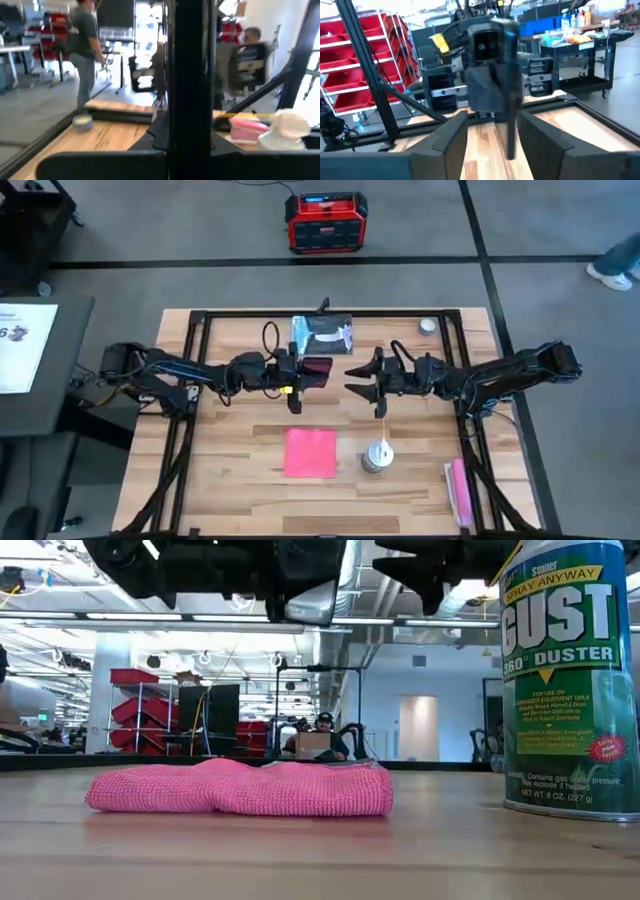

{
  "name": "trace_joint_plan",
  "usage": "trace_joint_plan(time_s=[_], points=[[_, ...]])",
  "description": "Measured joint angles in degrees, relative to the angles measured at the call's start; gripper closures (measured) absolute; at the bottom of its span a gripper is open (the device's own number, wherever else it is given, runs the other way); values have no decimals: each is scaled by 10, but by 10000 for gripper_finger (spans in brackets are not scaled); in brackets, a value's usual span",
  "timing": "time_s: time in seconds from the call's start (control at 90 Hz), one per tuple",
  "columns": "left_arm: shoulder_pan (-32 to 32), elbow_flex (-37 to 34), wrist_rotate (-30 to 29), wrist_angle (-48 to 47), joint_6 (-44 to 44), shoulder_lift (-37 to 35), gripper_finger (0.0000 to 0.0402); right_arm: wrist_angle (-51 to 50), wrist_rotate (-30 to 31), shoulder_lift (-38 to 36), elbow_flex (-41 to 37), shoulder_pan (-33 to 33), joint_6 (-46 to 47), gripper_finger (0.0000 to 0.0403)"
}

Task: Apply microfiber cloth
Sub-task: Spray the front of the cellphone using the spray bottle

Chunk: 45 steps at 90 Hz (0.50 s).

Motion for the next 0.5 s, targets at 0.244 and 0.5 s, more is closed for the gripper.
trace_joint_plan(time_s=[0.244, 0.5], points=[[-14, 2, -5, 22, -1, 0, 401, 1, 0, 0, 20, 0, -5, 237], [-18, 3, -17, 45, -10, 21, 401, -5, -12, 0, 37, 0, -5, 237]])
